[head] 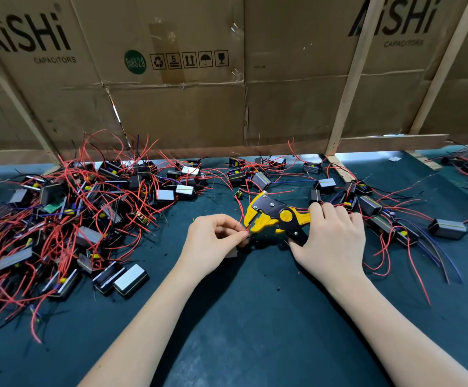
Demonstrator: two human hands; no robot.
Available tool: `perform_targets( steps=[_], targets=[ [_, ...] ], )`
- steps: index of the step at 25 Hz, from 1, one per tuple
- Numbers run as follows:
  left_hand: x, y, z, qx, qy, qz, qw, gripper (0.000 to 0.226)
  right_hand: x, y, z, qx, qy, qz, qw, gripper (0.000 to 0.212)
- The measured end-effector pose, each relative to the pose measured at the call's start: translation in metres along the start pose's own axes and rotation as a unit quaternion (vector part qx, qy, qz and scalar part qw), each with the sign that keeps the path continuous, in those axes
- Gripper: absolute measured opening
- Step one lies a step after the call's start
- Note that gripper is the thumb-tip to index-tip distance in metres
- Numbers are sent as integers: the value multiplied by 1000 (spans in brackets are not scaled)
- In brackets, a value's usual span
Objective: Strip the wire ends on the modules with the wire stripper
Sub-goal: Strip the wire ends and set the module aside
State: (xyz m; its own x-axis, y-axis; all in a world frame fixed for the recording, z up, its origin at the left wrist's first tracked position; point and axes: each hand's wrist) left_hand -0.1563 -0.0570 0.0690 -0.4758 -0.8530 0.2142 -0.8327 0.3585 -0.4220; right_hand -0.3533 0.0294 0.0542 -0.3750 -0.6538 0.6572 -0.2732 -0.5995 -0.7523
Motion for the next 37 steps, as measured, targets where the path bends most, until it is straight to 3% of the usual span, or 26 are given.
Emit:
perform_targets(
  steps=[17,37],
  targets=[
    [0,-1,-2,-26,-22,15,999,8,0,-6,1,34,-8,22,999,49],
    [-4,-6,-9,45,2,15,999,10,1,-7,5,-33,24,158,987,46]
  ],
)
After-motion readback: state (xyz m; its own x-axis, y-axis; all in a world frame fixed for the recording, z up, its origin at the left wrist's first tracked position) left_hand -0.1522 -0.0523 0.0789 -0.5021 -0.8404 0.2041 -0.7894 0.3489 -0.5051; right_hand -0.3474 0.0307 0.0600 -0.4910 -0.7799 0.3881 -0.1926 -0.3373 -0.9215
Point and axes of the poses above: each hand's wrist, its own x-axis towards the middle knuckle, its own y-axis out of the palm, z = x × y, and after that the axes turned 5 degrees about y, right-handed
